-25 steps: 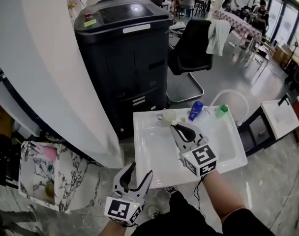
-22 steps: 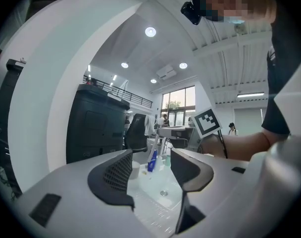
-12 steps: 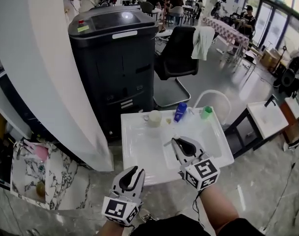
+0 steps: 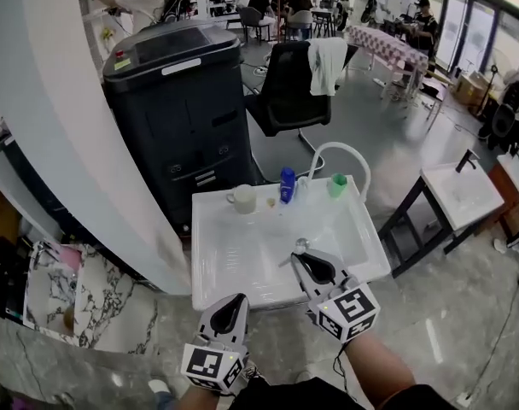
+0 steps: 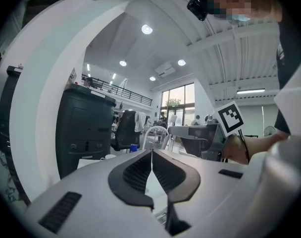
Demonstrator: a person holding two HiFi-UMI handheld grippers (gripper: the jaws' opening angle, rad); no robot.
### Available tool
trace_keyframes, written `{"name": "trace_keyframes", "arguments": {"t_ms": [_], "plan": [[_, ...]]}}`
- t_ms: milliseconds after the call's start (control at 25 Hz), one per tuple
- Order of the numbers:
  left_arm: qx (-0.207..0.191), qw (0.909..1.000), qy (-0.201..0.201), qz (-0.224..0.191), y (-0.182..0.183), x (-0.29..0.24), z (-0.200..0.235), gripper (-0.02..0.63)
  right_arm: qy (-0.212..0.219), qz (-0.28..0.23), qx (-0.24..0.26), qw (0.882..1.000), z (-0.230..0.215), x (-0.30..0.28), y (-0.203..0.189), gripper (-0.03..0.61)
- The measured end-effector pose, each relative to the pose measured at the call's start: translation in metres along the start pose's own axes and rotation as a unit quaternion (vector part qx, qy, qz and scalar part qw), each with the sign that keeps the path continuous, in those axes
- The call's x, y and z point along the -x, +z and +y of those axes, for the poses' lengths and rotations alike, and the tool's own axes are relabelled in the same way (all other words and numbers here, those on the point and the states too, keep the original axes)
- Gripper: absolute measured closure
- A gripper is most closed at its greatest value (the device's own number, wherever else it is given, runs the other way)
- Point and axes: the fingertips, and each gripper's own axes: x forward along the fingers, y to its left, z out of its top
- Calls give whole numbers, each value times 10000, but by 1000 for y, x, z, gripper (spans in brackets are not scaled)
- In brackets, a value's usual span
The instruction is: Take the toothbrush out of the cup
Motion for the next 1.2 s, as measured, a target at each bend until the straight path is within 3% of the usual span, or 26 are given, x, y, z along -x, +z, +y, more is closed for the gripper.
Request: {"name": "trace_keyframes", "arguments": {"t_ms": [440,880,1200], "plan": [[-159,9990,428,-26,-16,23,-115,589,554,-94,-61,9984,-6,108,-13,545],[-197,9938,1076,-213,-16,77,-140,591,947,-79,-170,9953,24,159,-22,545],[-216,9940,1052,-223,-12,85,-149,591,942,-90,-302,9951,30,174,-25,545]]}}
